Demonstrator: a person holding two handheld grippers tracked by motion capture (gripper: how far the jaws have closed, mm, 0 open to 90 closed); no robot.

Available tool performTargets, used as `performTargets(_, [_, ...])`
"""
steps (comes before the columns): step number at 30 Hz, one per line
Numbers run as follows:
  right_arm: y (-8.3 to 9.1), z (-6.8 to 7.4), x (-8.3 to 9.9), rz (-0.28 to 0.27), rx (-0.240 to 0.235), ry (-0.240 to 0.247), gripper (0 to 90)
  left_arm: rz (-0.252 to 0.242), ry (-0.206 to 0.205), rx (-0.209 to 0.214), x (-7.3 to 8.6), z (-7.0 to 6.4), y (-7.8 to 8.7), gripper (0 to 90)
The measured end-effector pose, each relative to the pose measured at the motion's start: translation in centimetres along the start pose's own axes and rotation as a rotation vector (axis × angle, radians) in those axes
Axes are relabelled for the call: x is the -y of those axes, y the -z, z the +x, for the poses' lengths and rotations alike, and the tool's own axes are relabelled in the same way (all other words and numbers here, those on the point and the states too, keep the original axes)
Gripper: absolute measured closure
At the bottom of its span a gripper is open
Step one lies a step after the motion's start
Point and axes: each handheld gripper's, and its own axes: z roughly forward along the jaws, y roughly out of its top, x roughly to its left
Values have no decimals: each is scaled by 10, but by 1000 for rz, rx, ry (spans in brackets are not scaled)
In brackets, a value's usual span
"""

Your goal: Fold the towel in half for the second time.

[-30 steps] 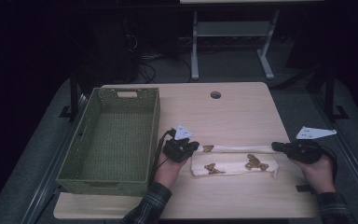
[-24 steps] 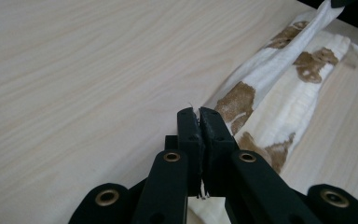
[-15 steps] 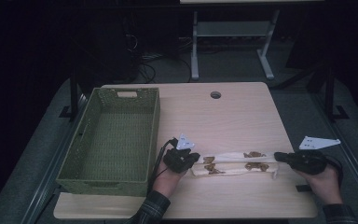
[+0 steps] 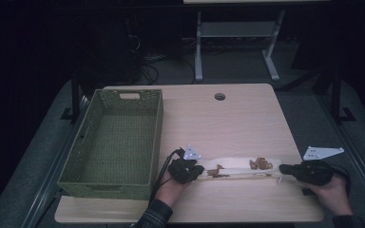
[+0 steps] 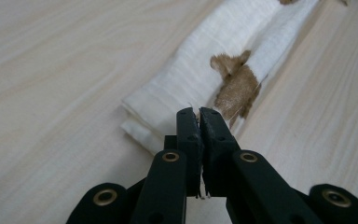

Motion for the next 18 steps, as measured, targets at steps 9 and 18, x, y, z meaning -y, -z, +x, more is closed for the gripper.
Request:
performTargets(9, [20, -1, 5, -62, 5, -27, 763, -80, 32, 2, -3, 0, 17, 666])
performTargets(18, [22, -1, -3, -100, 12, -4, 823, -63, 31, 2, -6, 6, 9, 506])
